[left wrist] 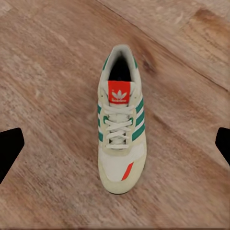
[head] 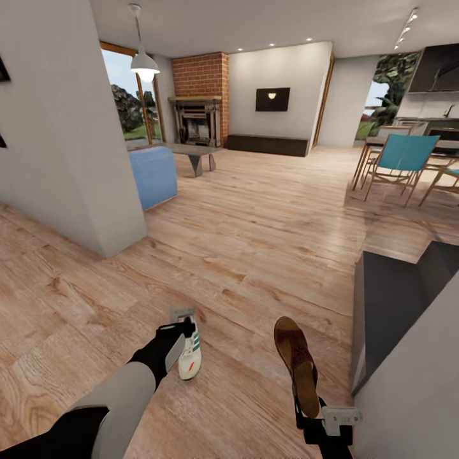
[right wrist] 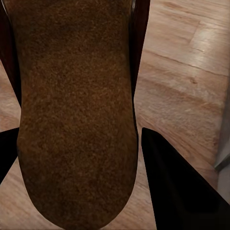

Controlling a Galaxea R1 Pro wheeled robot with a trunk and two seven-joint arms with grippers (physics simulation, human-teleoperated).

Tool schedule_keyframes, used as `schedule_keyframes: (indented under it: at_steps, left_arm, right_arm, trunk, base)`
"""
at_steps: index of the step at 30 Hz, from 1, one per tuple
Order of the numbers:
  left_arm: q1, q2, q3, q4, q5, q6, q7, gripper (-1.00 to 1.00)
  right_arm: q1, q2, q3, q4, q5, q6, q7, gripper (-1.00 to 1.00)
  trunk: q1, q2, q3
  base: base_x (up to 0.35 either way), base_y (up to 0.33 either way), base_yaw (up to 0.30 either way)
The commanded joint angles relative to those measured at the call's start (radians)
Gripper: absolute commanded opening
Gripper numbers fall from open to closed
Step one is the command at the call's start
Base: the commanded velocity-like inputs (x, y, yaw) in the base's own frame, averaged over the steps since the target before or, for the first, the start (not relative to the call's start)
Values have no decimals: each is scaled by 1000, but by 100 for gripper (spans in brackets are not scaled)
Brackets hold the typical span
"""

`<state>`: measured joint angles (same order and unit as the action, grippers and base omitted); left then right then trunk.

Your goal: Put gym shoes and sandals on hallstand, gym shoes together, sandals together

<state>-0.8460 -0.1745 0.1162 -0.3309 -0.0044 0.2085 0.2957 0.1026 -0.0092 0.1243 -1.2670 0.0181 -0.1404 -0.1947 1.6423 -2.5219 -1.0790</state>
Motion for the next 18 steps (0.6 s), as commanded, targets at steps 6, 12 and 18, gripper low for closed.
schedule_keyframes:
  at_steps: [6, 12, 18]
  left_arm:
    - [0, 0, -1, 22, 5, -13, 0, 100]
    - [0, 0, 0, 31, 7, -18, 0, 100]
    - [1, 0, 0, 34, 8, -20, 0, 100]
  right_arm:
    - [0, 0, 0, 0, -2, -1, 1, -100]
    - [-1, 0, 0, 0, -2, -1, 1, -100]
    - [-1, 0, 0, 0, -2, 0, 1, -100]
  trunk:
    - [0, 0, -9]
    - [0, 0, -19]
    - [0, 0, -28]
  base:
    - [0, 0, 0]
    - [0, 0, 0]
    - [0, 0, 0]
